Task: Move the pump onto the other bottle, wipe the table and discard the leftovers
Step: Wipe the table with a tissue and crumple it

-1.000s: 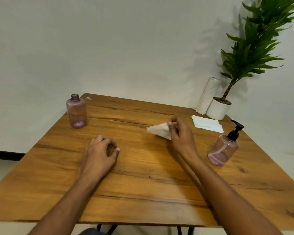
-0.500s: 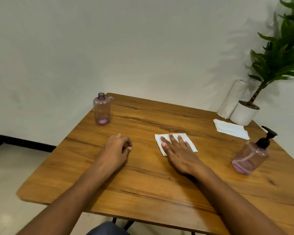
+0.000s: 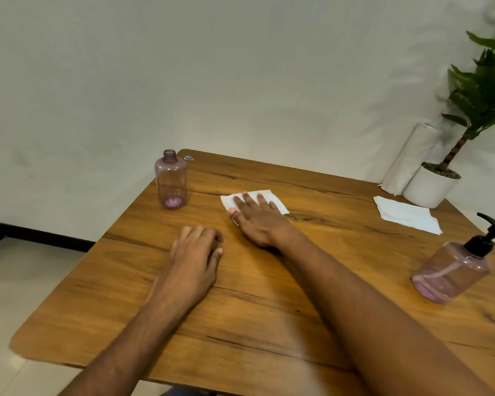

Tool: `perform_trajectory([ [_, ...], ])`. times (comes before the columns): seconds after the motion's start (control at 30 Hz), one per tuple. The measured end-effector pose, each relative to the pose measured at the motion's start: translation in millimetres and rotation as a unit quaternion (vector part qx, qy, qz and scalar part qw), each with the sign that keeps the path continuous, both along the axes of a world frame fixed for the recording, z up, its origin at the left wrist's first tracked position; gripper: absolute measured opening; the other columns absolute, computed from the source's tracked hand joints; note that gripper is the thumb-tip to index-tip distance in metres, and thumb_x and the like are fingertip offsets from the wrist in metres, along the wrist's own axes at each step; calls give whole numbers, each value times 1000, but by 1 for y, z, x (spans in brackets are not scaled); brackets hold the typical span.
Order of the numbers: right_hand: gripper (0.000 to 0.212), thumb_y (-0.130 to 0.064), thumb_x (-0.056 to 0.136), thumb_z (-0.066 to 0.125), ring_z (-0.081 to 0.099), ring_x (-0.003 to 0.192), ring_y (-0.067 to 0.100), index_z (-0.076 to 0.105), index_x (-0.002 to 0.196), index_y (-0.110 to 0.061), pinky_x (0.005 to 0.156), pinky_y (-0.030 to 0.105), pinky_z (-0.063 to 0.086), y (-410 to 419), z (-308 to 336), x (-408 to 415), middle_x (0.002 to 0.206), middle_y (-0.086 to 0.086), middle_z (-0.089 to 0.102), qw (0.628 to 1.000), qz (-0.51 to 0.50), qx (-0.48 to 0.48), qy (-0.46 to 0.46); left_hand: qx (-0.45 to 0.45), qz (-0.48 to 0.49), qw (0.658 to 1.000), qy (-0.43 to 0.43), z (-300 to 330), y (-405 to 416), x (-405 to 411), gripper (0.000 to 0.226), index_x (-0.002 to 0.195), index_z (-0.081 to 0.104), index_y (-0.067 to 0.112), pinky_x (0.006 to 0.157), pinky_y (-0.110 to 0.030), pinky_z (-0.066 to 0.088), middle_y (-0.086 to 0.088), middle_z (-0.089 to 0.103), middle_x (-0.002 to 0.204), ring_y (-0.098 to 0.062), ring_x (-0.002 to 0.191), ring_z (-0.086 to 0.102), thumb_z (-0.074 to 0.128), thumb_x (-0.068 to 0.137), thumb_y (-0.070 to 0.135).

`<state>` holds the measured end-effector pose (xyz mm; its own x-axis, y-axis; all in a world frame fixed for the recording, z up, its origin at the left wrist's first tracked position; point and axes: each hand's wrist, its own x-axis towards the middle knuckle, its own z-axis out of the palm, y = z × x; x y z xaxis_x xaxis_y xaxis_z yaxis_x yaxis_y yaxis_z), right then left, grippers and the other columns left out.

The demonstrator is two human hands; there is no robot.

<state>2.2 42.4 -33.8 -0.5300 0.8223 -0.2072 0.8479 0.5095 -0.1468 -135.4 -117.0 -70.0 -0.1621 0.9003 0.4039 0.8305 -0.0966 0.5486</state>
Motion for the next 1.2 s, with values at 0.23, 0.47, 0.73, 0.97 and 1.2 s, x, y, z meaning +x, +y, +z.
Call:
perform_trajectory([
  [0.23, 65, -64, 107, 6, -21, 161, 13, -6, 167, -42, 132, 43, -8, -101, 2, 72, 175, -15, -14, 998, 63, -7, 6, -9, 15, 999, -32, 9, -6, 0, 38, 107, 56, 33, 91, -37, 46, 14, 49, 104, -10, 103, 44, 55, 87, 1],
  [0.47, 68, -68, 105, 4, -13, 163, 23, -4, 167, -42, 131, 53, -3, -6, 11, 144, 177, -9, -11, 991, -136, -3, -14, -14, -20, 999, -27, 9, -3, -4, 31, 103, 65, 32, 102, -32, 34, 13, 47, 111, -8, 116, 37, 57, 91, 4],
  [0.73, 65, -63, 108, 9, -15, 163, 20, -3, 168, -40, 131, 48, -7, -80, 1, 85, 177, -11, -11, 1000, 5, 12, -4, -26, -4, 998, -53, 9, -4, -5, 40, 131, 60, 28, 108, -36, 41, 11, 54, 125, -9, 124, 44, 56, 96, 8],
  [0.97, 58, -64, 108, 10, -26, 157, 3, -8, 162, -55, 128, 35, -15, -170, 4, 129, 172, -24, -17, 995, 103, 4, 8, -19, 4, 998, -55, 5, 0, -3, 45, 143, 56, 21, 106, -41, 45, 8, 60, 120, -12, 119, 49, 54, 100, 7],
  [1.2, 68, -69, 104, 3, -14, 163, 22, -1, 167, -45, 131, 52, -5, -27, 13, 175, 177, -11, -10, 987, -159, -19, -3, -26, -4, 998, -52, 10, -2, -7, 49, 146, 53, 23, 106, -39, 45, 10, 58, 123, -10, 120, 48, 54, 100, 7],
])
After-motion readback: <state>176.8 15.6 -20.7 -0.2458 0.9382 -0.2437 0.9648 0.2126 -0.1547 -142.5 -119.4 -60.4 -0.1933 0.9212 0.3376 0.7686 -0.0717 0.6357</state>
